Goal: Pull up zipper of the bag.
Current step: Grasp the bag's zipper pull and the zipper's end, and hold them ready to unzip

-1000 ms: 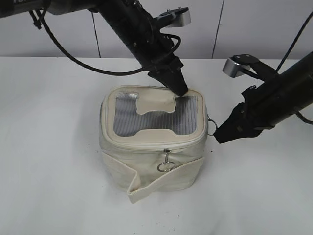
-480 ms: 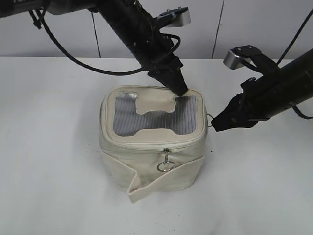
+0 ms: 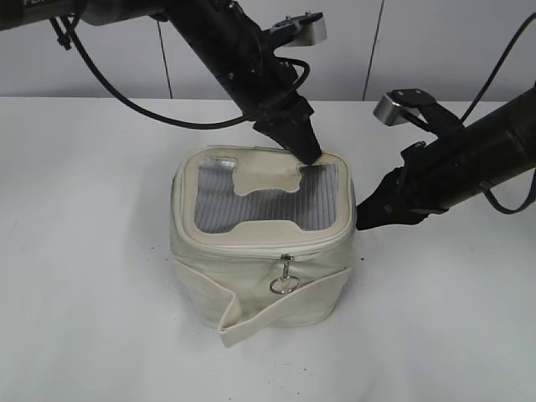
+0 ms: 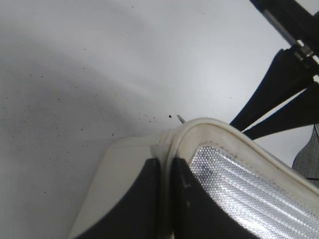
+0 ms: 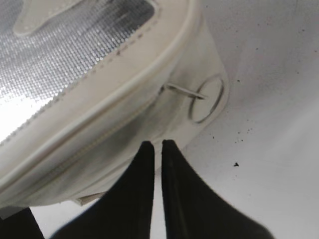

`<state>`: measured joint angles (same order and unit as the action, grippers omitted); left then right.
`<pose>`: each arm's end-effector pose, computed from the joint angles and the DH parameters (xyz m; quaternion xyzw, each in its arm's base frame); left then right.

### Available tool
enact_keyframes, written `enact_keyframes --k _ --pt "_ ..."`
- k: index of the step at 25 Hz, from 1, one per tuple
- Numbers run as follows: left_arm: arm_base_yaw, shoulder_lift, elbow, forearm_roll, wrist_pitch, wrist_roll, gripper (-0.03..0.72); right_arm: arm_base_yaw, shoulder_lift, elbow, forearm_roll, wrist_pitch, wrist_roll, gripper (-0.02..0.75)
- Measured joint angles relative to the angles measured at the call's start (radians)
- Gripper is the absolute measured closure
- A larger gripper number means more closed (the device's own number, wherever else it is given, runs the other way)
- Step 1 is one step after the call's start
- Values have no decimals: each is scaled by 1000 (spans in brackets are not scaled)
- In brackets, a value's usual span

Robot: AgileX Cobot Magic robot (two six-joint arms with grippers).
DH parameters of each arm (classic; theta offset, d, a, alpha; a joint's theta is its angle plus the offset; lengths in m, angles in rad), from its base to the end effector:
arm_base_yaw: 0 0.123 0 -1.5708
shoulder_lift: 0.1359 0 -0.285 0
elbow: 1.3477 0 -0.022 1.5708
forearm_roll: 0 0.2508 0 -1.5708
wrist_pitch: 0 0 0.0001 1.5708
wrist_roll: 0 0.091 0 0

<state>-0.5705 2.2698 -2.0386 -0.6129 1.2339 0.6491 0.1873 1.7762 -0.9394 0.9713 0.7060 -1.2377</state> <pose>0.3791 -0.3020 0.2262 0.4846 0.8191 -0.2892 0.1033 0.3072 0.1079 0.1652 -0.3220 0.8885 0.2538 0.2059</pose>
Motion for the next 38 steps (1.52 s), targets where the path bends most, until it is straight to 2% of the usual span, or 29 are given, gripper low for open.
enact_keyframes --k 7,13,16,20,25,29,32,33,37,38 --pt "0 0 0 -1 0 0 652 0 8 0 31 -1 -42 615" --pt "0 0 0 -1 0 0 654 0 8 0 28 -29 -46 431" --pt "0 0 0 -1 0 0 654 0 8 0 17 -34 -52 372" --pt "0 0 0 -1 0 0 654 0 8 0 26 -35 -128 353" --pt "0 0 0 0 0 0 654 0 11 0 114 -49 -308 351" --pt "0 0 0 2 0 0 654 -1 40 -7 146 -52 -360 351" --pt "0 0 0 2 0 0 654 -1 74 -15 168 -50 -367 380" --pt "0 0 0 2 0 0 654 -1 83 -16 176 -48 -370 421" --pt "0 0 0 2 0 0 654 -1 95 -17 191 -33 -377 684" --pt "0 0 0 2 0 0 654 -1 95 -17 190 -32 -368 711"
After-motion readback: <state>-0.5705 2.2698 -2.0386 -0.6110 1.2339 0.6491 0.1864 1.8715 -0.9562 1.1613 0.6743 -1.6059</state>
